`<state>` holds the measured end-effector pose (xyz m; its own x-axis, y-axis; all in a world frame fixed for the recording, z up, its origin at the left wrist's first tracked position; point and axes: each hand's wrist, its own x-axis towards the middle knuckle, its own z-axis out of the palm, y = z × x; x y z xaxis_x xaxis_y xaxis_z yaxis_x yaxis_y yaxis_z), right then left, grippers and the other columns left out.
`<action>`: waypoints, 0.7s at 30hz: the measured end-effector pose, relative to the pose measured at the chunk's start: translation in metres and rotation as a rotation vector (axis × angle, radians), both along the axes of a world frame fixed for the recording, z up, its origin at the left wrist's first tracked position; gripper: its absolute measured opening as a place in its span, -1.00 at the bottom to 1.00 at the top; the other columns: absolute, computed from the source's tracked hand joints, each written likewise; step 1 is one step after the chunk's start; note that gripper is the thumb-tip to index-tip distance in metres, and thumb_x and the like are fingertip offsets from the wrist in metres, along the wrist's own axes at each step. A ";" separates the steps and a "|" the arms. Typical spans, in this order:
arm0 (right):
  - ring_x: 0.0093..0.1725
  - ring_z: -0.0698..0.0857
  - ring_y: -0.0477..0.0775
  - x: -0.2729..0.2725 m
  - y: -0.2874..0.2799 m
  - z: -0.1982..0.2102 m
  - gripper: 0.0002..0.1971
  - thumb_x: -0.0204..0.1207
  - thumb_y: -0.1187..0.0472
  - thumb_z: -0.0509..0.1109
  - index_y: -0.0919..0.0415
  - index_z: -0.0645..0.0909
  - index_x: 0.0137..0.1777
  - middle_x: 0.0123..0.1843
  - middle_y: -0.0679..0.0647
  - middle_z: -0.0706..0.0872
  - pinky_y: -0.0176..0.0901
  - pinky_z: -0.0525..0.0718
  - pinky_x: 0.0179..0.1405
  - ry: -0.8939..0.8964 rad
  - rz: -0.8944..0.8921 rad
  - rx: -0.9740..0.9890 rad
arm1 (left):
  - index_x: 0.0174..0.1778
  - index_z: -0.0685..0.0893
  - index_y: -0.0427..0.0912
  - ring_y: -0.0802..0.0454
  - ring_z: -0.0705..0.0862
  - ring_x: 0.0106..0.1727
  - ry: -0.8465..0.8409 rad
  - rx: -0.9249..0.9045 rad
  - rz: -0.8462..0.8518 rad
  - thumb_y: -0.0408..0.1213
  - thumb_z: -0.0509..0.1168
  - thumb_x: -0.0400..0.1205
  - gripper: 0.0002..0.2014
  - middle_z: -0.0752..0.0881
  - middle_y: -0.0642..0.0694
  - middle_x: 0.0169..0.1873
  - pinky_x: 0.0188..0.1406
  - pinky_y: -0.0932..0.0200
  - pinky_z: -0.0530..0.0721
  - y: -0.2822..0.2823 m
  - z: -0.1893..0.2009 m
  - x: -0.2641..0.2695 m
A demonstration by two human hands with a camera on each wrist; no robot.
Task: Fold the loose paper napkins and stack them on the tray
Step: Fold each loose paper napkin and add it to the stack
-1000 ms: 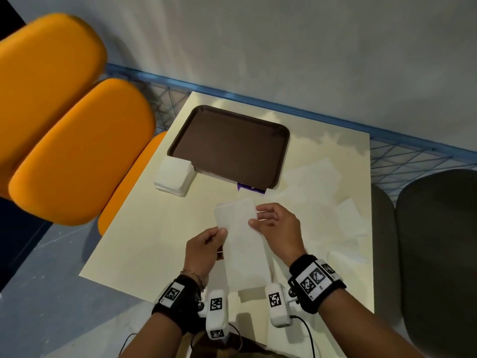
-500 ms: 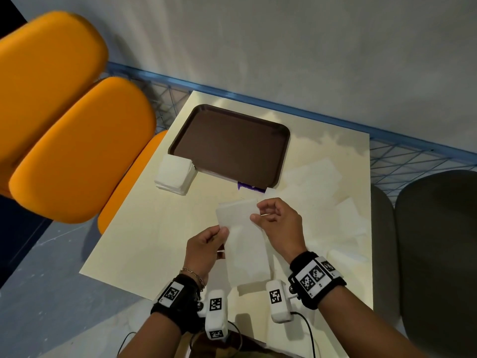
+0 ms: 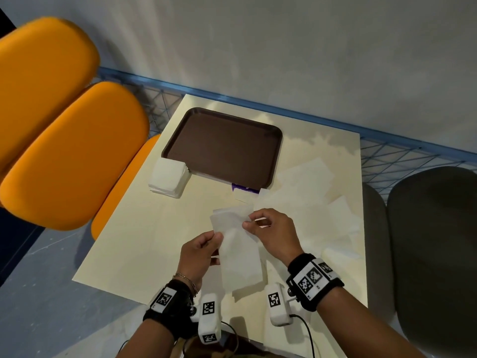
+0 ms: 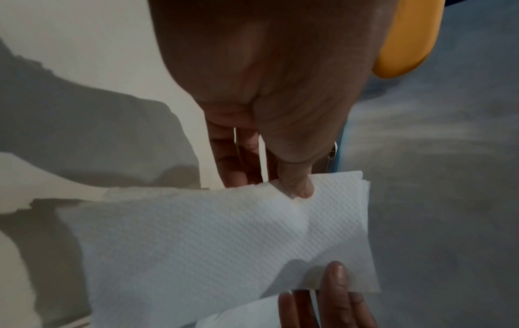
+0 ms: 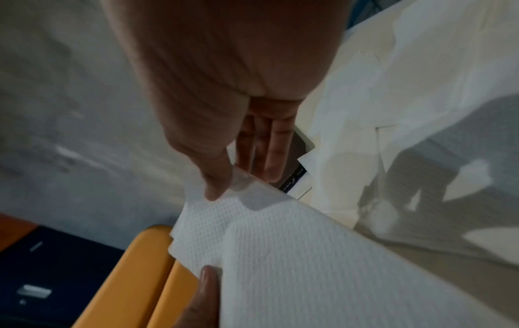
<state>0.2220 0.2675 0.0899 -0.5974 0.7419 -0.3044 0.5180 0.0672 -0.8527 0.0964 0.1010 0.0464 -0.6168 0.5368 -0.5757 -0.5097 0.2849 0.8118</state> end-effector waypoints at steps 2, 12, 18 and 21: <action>0.20 0.71 -0.20 0.001 -0.002 -0.008 -0.87 0.51 0.02 0.71 -0.13 0.81 -0.05 0.23 -0.25 0.71 -0.51 0.58 0.03 -0.080 0.045 0.127 | 0.06 0.90 -0.18 0.00 0.82 -0.22 -0.021 -0.030 -0.001 -0.22 0.49 0.70 -0.87 0.90 -0.14 -0.14 -0.24 0.07 0.78 0.000 -0.006 0.001; 0.03 0.69 -0.06 -0.002 0.001 -0.022 -0.89 0.68 0.10 0.57 0.00 0.66 0.00 0.02 -0.10 0.76 -0.33 0.55 -0.04 -0.201 0.173 0.138 | 0.56 0.58 0.02 -0.01 0.76 0.31 0.193 -0.242 -0.140 -0.03 0.73 0.43 -0.22 0.75 0.05 0.32 0.27 -0.08 0.74 -0.003 -0.031 -0.002; -0.16 0.84 0.06 -0.004 0.017 0.019 -0.82 0.67 0.04 0.55 0.09 0.66 0.09 -0.14 0.06 0.90 -0.04 0.80 -0.01 -0.096 0.236 -0.071 | 0.11 0.87 -0.06 0.05 0.86 0.07 0.229 -0.054 -0.240 -0.16 0.67 0.51 -0.72 0.91 0.02 0.01 0.09 0.08 0.80 0.003 0.004 -0.001; -0.20 0.86 0.06 -0.005 0.025 0.038 -0.75 0.64 0.03 0.59 0.12 0.69 0.18 -0.11 0.12 0.92 0.05 0.89 0.02 0.001 0.111 -0.198 | 0.00 0.93 -0.16 -0.02 0.79 -0.09 0.120 0.033 -0.179 -0.24 0.59 0.60 -0.88 0.92 -0.15 -0.03 0.00 0.06 0.75 0.009 0.027 0.000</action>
